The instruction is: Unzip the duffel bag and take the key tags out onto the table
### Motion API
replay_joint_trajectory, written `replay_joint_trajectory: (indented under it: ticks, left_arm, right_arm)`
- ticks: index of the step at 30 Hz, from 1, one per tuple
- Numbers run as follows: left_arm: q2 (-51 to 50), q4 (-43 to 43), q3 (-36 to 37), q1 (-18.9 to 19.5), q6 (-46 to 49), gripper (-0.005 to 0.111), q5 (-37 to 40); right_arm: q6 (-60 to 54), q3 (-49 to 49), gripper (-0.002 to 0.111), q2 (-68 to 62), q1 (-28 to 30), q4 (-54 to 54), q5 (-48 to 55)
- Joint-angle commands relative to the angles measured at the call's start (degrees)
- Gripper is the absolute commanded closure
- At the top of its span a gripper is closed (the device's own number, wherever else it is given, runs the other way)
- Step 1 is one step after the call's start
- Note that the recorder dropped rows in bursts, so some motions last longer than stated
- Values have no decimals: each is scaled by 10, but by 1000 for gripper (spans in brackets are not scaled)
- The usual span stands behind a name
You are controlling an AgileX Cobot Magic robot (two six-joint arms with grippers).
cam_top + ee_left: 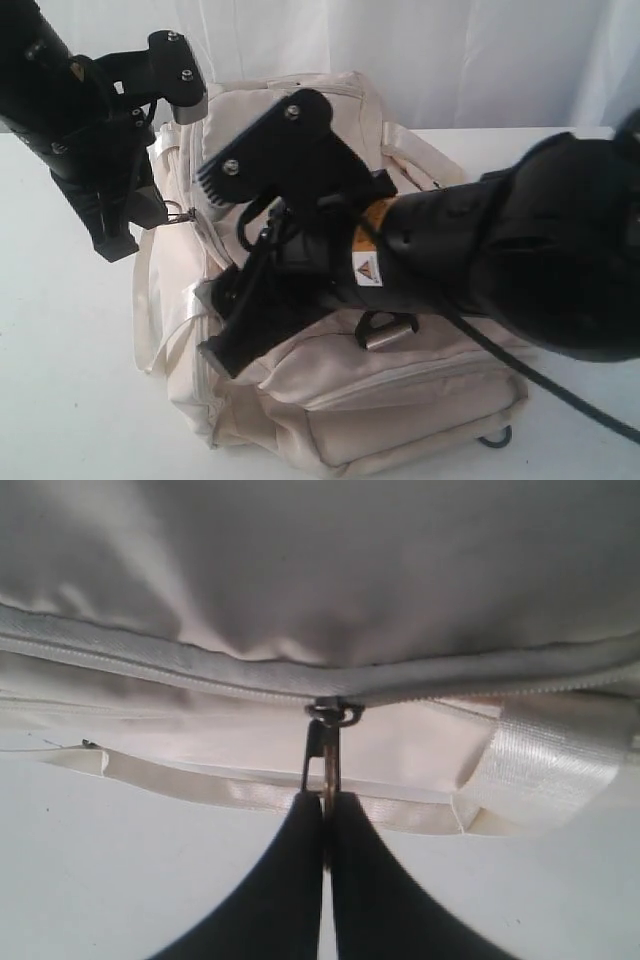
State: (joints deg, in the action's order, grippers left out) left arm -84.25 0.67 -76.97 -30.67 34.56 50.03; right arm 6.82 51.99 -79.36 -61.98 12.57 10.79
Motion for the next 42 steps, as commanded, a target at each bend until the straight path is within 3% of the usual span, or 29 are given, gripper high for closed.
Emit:
replay_joint_trajectory:
  ticks: [1, 3, 7, 8, 11, 17, 31, 42]
  left_arm:
    - [2, -10, 3, 0, 0, 107, 9]
    - [2, -10, 3, 0, 2, 107, 9]
    - [2, -10, 3, 0, 0, 107, 8]
    - [2, -10, 3, 0, 0, 107, 8]
    - [2, 1, 3, 1, 0, 107, 5]
    - [2, 3, 3, 20, -3, 107, -11]
    - [2, 41, 3, 20, -32, 107, -5]
    - [2, 45, 3, 20, -32, 107, 1]
  right_arm:
    - [-6, 36, 37, -65, -3, 1, -6]
    - [0, 36, 40, -92, -3, 1, -6]
    - [36, 36, 62, -111, -3, 1, 21]
    - [47, 36, 78, -110, -3, 1, 36]
    - [47, 36, 109, -99, -3, 1, 85]
    - [-8, 33, 108, -65, -3, -4, 230]
    - [-35, -23, 108, -2, -3, 40, 374]
    - [146, -92, 108, 38, 11, 239, 466]
